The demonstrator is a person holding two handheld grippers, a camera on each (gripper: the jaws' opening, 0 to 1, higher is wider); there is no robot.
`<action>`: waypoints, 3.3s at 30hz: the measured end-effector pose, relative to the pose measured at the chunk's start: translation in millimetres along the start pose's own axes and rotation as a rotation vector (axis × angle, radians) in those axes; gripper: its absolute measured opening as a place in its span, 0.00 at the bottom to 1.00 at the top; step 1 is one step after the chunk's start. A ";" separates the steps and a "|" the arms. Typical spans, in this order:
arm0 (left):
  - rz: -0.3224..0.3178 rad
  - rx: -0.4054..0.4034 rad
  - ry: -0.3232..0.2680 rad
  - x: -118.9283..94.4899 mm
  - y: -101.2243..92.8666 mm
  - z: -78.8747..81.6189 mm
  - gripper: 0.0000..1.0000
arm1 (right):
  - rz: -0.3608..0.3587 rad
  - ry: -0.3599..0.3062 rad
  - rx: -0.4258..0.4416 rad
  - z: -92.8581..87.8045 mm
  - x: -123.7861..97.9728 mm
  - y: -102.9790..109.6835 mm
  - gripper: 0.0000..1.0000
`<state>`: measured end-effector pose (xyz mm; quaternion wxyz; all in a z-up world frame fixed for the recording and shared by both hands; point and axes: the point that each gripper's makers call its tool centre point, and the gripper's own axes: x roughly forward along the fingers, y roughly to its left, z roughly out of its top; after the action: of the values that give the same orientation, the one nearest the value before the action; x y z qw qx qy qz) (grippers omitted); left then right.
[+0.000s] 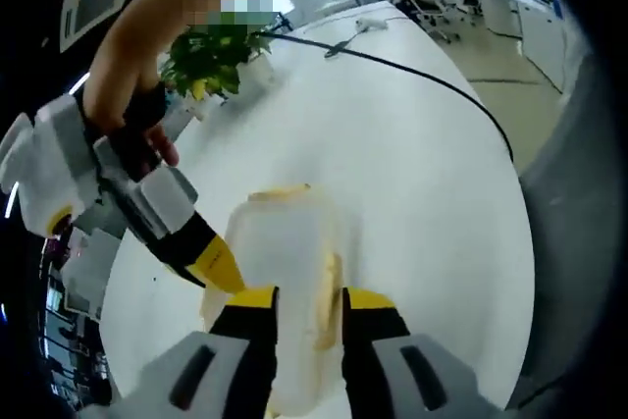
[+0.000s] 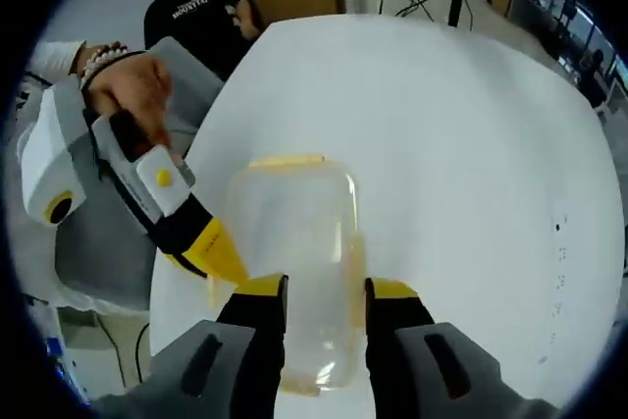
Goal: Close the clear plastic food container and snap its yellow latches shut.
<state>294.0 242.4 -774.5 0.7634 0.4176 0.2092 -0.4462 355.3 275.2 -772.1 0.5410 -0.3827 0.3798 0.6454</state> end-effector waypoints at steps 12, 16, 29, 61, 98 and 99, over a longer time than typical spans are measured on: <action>0.039 0.003 0.007 -5.9 -0.4 -3.1 0.33 | -0.343 -0.174 0.039 -16.1 -19.2 0.9 0.36; 0.105 -0.080 -0.100 -20.3 16.1 9.1 0.39 | -0.398 -0.298 0.113 -15.2 -39.1 15.0 0.38; 0.248 -0.531 -0.140 -33.4 55.2 -52.1 0.79 | -0.476 -0.379 0.312 -59.5 -29.4 50.6 0.60; 0.249 -0.554 0.047 -2.4 57.0 -117.1 0.39 | -0.653 -0.312 0.502 -58.0 22.7 22.0 0.40; 0.222 -0.467 0.102 39.4 155.3 -146.9 0.38 | -0.681 -0.368 0.566 -46.7 21.5 -91.0 0.43; 0.220 -0.473 0.102 39.4 155.3 -146.8 0.37 | -0.681 -0.362 0.564 -46.8 21.4 -90.6 0.42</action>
<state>455.0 382.8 -814.6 0.8722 0.2696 0.2994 -0.2774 446.1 253.0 -817.9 0.8620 -0.2049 0.2927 0.3597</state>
